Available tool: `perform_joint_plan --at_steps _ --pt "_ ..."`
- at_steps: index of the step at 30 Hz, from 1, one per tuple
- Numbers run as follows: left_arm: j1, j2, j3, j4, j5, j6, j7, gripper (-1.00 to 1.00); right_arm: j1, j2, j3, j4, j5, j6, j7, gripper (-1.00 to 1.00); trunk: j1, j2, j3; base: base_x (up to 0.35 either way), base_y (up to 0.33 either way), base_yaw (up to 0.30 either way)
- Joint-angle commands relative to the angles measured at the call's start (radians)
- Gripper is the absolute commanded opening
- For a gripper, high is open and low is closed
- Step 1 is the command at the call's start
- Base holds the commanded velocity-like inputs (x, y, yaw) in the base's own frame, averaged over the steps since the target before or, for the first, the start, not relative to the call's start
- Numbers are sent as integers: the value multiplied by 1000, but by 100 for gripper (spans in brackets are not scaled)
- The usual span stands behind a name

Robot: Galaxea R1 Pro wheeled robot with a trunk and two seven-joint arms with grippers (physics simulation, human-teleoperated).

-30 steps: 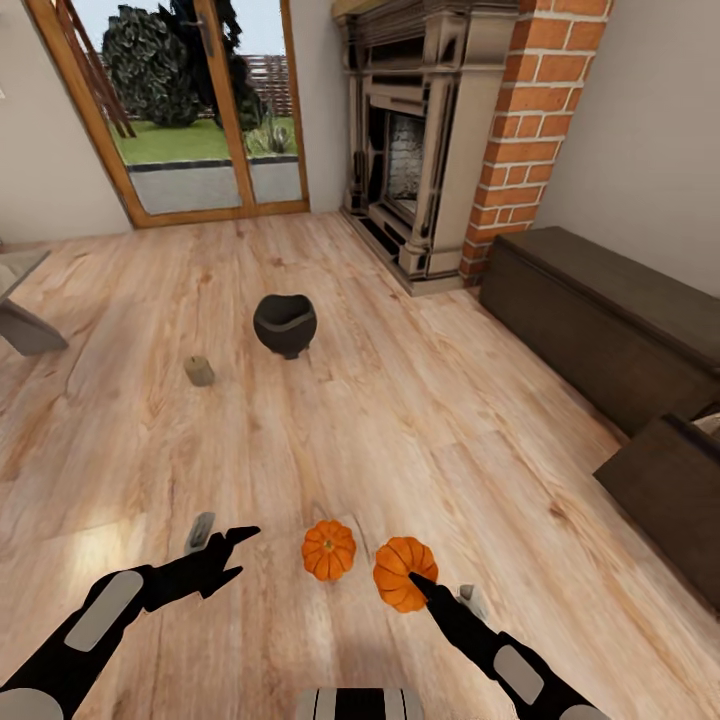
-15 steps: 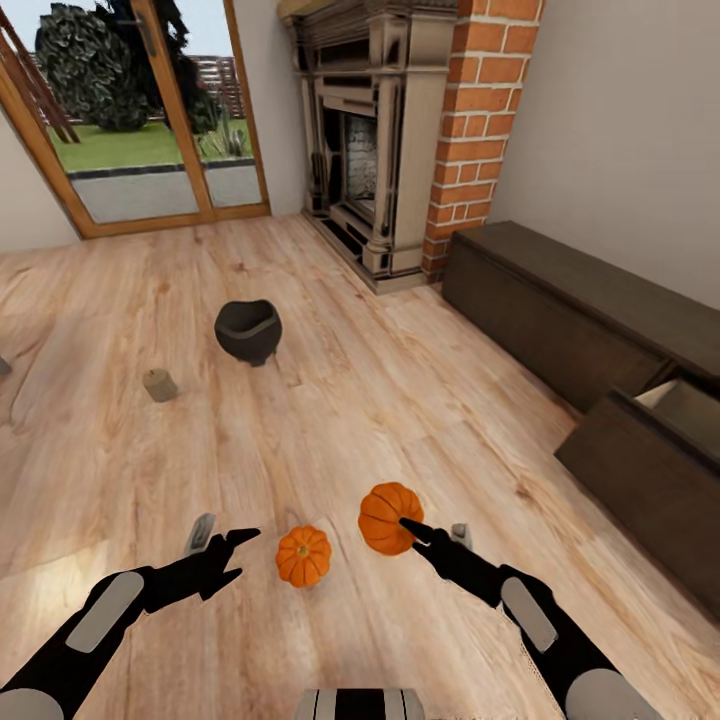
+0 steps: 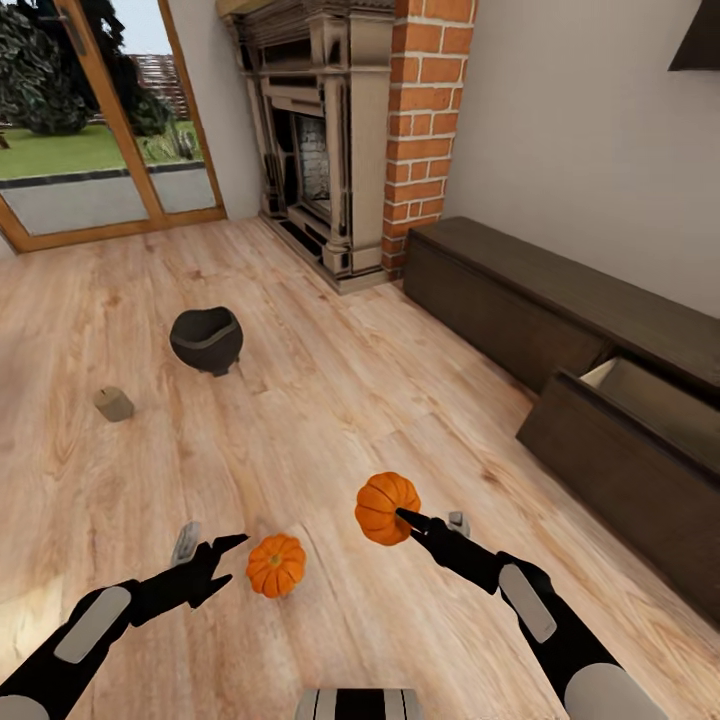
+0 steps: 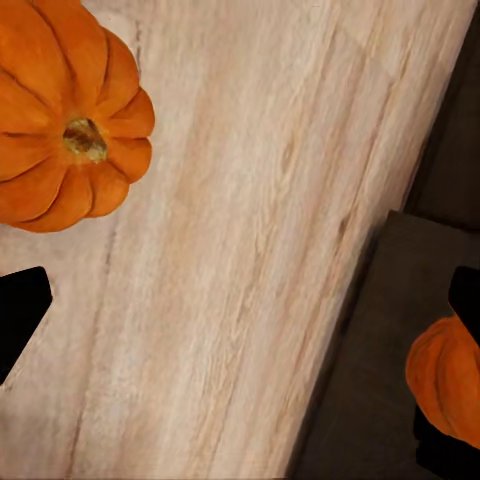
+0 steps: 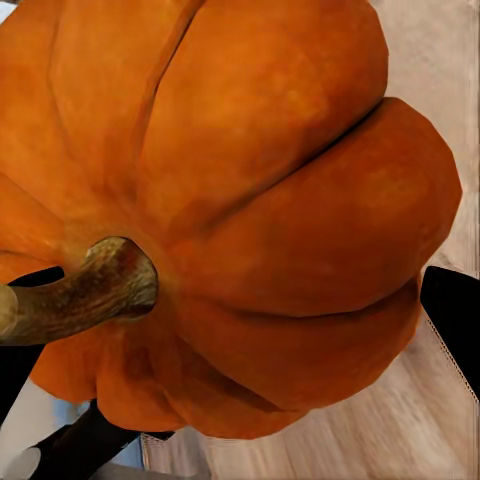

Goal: Place each of the two pumpkins and all three candles from the living room inside a cabinet in the living room (use any cabinet), then make sure every cabinet is closed, and position the cauldron so it is next to a table in the living room.

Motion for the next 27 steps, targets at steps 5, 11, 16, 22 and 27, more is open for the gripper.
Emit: perform_joint_plan --at_steps 5,11,16,22,27 --pt "-1 44 1 58 -38 -77 -108 100 -1 -1 3 -1 -9 3 -20 -100 0 0 -1 0 0 -96" --pt "-1 54 3 131 -45 -96 -152 100 -1 -1 3 -1 -10 0 -25 -100 0 0 -1 0 0 -9" --pt "-3 47 2 142 -48 -99 -156 100 -1 1 3 -2 -10 4 -26 -100 0 0 -1 0 0 0" --pt "-5 44 1 144 -61 -101 -156 100 -1 2 5 0 -10 18 -40 -100 0 0 -1 0 0 0" --pt "-4 44 2 146 -60 -146 -158 100 -1 -1 3 -1 -9 55 -123 -100 0 0 -1 0 0 0"
